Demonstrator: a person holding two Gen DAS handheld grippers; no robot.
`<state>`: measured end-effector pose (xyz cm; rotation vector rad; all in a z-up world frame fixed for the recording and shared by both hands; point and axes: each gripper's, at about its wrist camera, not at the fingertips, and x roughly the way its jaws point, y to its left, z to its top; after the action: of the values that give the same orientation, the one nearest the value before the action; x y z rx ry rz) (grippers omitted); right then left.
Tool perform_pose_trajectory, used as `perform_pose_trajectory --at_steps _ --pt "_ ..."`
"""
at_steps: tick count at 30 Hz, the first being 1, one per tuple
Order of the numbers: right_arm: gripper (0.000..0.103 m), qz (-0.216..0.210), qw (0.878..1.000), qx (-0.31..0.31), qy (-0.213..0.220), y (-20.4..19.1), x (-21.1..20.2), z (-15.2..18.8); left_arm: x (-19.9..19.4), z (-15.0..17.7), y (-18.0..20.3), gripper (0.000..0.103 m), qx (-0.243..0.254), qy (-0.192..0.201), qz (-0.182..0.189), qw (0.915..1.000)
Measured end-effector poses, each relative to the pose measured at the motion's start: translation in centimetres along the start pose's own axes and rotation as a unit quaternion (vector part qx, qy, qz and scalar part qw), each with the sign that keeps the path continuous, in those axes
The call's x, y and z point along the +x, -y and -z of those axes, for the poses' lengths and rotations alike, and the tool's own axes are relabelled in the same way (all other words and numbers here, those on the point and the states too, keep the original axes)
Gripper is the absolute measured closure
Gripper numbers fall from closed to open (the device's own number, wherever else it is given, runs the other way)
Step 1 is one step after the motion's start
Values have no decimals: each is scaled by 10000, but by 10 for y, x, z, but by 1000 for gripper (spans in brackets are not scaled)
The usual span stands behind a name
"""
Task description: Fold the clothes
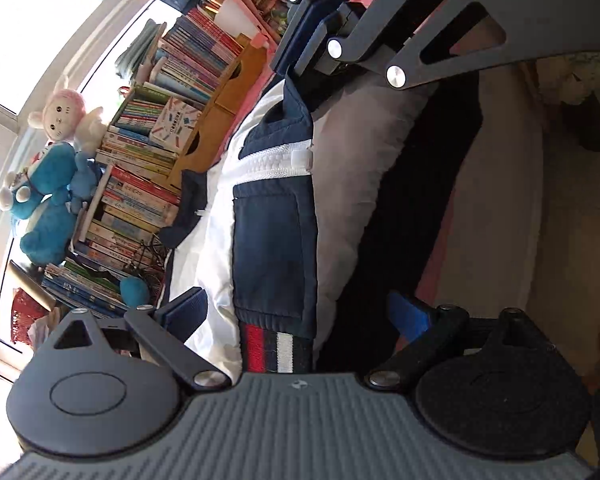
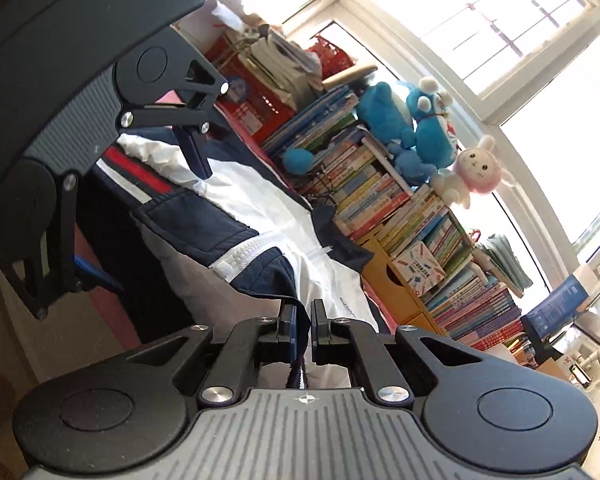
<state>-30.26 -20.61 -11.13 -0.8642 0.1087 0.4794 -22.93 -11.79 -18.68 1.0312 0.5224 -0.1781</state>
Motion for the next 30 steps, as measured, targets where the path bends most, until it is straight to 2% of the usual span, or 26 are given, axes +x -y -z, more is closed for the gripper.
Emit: perform_pose_trajectory --at_steps 1,3,4,6,8,10,11,13,16,18,19,20,21,24,26,28,29,30 --pt "95 38 9999 104 26 3 -3 0 3 -3 -4 6 -76 4 -178 9998" --pt "84 133 9998 109 106 1 -6 3 7 -7 -21 16 -368 -97 -467 9982" --pt "81 102 9998 24 167 -3 -6 5 7 -8 -34 16 -611 -141 -590 9963" --pt "56 -41 9990 -260 357 -20 -5 10 4 -10 -58 22 -1036 -187 -761 9915" --pt "56 -170 9975 -477 497 -35 -1 11 1 -11 -80 24 -1399 -191 -861 9862" --pt "76 -266 9970 -553 466 -45 8 11 0 -11 -88 26 -1430 -209 -958 9849" --pt "91 -183 9977 -564 318 -43 14 14 0 -5 -87 27 -1376 -340 -1008 9848" --pt "92 92 9987 -508 -39 -33 28 25 2 6 -85 27 -1270 -601 -1104 9839" --pt "86 507 9937 -885 -458 -19 32 67 4 30 -74 26 -1265 -955 -934 9829" --pt "74 512 9877 -1289 -723 -18 28 97 3 37 -58 26 -970 -1129 -847 9852" --pt "72 454 9845 -1417 -923 -17 28 110 3 39 -53 26 -937 -1206 -725 9856" --pt "69 460 9837 -1392 -1039 -15 27 114 1 40 -49 26 -1021 -1181 -397 9869" --pt "69 480 9833 -1337 -1139 -12 27 118 -3 38 -45 26 -1030 -1145 -237 9878" --pt "64 654 9832 -942 -1420 -11 33 110 1 38 -27 23 -681 -1233 -419 9891" --pt "64 745 9806 -847 -1606 -14 37 110 6 43 -28 23 -769 -1366 -315 9871" --pt "49 837 9772 -772 -1790 -16 40 110 5 48 -30 20 -812 -1343 -153 9875" --pt "41 959 9721 -416 -2102 -10 46 111 2 49 -29 12 -677 -1205 -79 9904" --pt "39 1094 9633 5 -2451 -2 52 113 -1 50 -27 7 -591 -1117 56 9920"
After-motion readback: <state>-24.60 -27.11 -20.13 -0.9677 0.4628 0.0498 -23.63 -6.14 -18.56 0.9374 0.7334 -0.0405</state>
